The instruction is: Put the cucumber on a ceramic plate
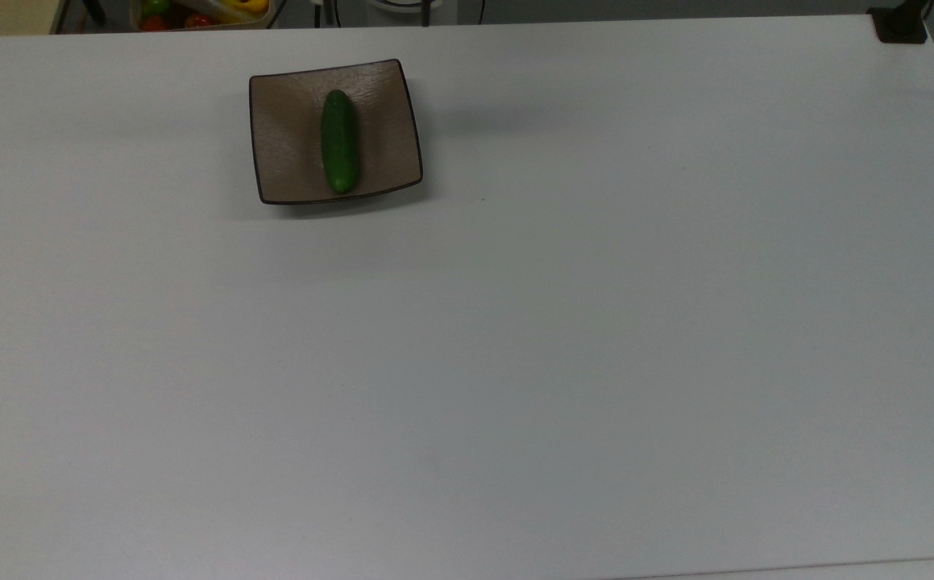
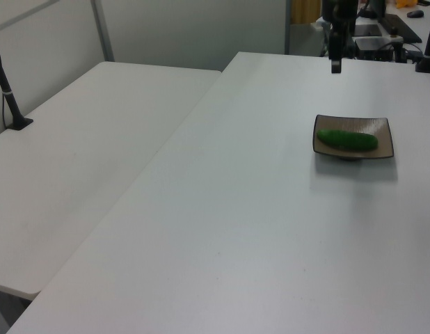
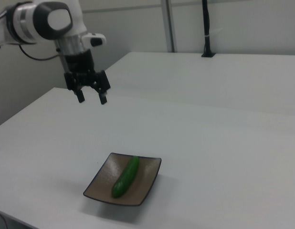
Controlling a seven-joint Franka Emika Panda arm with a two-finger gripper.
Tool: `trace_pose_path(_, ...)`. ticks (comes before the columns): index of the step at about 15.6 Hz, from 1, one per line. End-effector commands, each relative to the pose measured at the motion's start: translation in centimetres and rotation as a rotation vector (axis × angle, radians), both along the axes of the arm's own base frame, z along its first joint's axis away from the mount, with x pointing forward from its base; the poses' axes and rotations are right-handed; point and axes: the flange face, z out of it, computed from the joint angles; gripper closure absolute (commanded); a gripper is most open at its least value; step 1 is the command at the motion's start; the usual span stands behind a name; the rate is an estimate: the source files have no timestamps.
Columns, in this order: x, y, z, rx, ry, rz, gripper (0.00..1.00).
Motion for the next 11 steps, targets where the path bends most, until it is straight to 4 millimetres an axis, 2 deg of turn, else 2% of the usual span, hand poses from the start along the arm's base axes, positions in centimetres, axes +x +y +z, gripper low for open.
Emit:
trace_pose_path(1,-0.8,1.0,2.4,0.054,0.014,-0.041,0.00)
trace_pose_path(4,-0.8,0.8,2.8,0.092,0.006,-0.059,0.00)
trace_pose_path(6,-0.4,-0.4,2.8,0.100,-0.015,-0.072,0.00)
trace_pose_path(11,2.0,-1.9,2.4,0.123,-0.174,-0.041,0.00)
